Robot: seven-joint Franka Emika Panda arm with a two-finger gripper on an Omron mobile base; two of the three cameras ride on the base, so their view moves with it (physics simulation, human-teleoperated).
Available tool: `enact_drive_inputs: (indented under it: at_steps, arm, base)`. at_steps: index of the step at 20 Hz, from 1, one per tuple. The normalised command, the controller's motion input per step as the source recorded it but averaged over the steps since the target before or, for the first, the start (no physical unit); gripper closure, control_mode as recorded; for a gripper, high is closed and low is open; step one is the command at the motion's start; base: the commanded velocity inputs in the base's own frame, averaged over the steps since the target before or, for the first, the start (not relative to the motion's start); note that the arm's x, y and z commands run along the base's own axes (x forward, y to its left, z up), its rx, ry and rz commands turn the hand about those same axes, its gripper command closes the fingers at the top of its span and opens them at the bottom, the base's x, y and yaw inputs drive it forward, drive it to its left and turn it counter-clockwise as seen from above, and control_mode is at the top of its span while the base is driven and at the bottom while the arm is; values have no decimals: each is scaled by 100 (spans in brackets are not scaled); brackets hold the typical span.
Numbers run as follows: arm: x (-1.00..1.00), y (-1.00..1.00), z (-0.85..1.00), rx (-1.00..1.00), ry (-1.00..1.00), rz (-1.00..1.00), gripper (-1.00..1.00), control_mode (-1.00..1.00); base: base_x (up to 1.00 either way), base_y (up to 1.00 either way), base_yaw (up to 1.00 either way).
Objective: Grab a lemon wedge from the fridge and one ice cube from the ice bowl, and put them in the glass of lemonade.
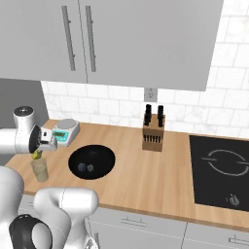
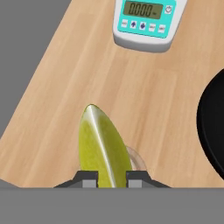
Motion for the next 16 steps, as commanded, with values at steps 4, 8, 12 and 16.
enact_drive_inputs:
  at_steps: [4, 8, 12, 16]
  arm:
    - [0, 0, 0, 0, 0, 0, -100, -100]
    - [0, 0, 0, 0, 0, 0, -100, -100]
    - [0, 0, 0, 0, 0, 0, -100, -100]
    - [-8, -3, 24, 0, 0, 0, -100, -100]
  base:
    - [0, 0, 0]
    - [0, 0, 0]
    - [0, 0, 0]
    - [0, 0, 0]
